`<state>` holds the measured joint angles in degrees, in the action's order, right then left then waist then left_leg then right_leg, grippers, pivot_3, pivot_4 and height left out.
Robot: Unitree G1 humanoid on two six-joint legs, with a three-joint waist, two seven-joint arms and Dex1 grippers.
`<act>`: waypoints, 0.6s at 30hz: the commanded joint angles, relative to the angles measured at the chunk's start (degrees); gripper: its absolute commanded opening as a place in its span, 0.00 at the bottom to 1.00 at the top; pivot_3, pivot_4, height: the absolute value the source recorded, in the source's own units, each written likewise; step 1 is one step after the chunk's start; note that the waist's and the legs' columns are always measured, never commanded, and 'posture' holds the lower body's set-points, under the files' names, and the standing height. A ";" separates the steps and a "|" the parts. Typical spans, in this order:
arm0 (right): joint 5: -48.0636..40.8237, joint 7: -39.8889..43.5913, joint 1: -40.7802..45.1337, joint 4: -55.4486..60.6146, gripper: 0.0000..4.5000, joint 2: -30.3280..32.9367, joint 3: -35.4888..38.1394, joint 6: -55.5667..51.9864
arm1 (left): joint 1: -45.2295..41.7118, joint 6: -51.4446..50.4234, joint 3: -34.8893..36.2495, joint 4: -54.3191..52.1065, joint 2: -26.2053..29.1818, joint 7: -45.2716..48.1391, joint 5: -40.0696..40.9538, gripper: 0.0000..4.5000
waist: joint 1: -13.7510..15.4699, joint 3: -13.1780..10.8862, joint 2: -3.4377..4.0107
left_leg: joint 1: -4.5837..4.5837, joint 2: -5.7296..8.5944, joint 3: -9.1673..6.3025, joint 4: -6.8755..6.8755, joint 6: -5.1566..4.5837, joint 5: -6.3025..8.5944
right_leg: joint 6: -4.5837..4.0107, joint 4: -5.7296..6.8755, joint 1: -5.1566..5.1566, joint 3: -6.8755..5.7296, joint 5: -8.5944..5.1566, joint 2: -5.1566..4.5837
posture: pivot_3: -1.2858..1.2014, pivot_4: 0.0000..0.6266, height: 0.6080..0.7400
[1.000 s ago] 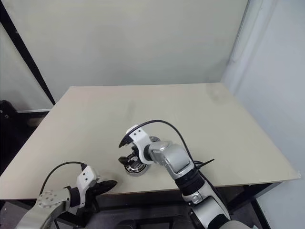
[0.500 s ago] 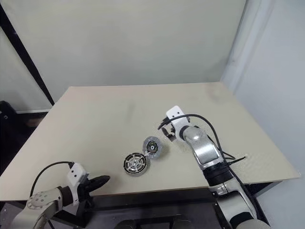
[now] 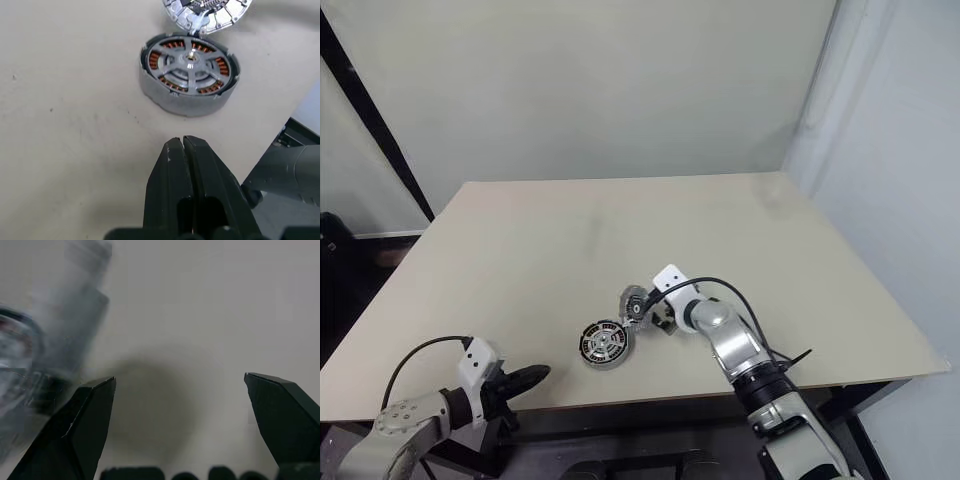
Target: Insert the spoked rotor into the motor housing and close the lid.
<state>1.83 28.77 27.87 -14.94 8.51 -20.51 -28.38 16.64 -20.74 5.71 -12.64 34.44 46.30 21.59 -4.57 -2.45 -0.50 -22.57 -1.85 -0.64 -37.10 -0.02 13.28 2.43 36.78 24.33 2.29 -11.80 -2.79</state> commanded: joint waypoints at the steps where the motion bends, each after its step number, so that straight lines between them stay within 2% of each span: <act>1: -1.72 1.86 -0.22 5.53 1.00 -2.18 -0.69 -1.59 | -0.54 0.03 1.14 -2.31 -0.04 0.07 1.32 0.00 | 0.01 0.00 0.00 | 0.00 0.00 -0.01 0.00 0.00 0.00 | 0.00 0.00 0.00 -0.01 0.00 0.00 | 0.52 0.00 1.00; 8: 0.79 1.78 -1.71 3.25 1.00 -4.18 -4.77 -0.73 | -0.96 0.04 0.83 -2.37 0.33 0.40 0.92 0.00 | 0.28 0.00 0.00 | 0.02 0.00 0.00 0.00 0.02 0.01 | 0.00 0.00 0.03 -0.01 0.00 -0.02 | 0.52 0.00 1.00; 13: 1.18 1.80 -0.94 1.06 1.00 -3.85 -4.49 0.72 | -1.07 0.14 0.63 -2.54 0.49 0.52 0.63 0.00 | 0.27 0.00 0.00 | 0.04 0.00 0.00 -0.03 0.02 0.01 | 0.00 0.00 0.03 -0.02 0.00 -0.02 | 0.52 0.00 1.00; 18: -2.19 5.00 0.40 1.59 1.00 -3.45 -1.58 0.88 | -1.21 0.16 0.22 -2.66 0.53 0.59 0.30 0.00 | 0.29 0.00 0.00 | 0.03 0.00 0.00 -0.03 0.02 0.01 | 0.00 0.00 0.01 -0.02 0.00 -0.02 | 0.52 0.00 1.00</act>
<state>1.51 32.35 26.15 -14.34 4.92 -24.17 -28.39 16.28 -20.86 5.65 -12.92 34.45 46.54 21.35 -4.29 -2.45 -0.50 -22.55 -1.85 -0.64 -37.13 0.00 13.29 2.43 36.78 24.34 2.27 -11.80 -2.80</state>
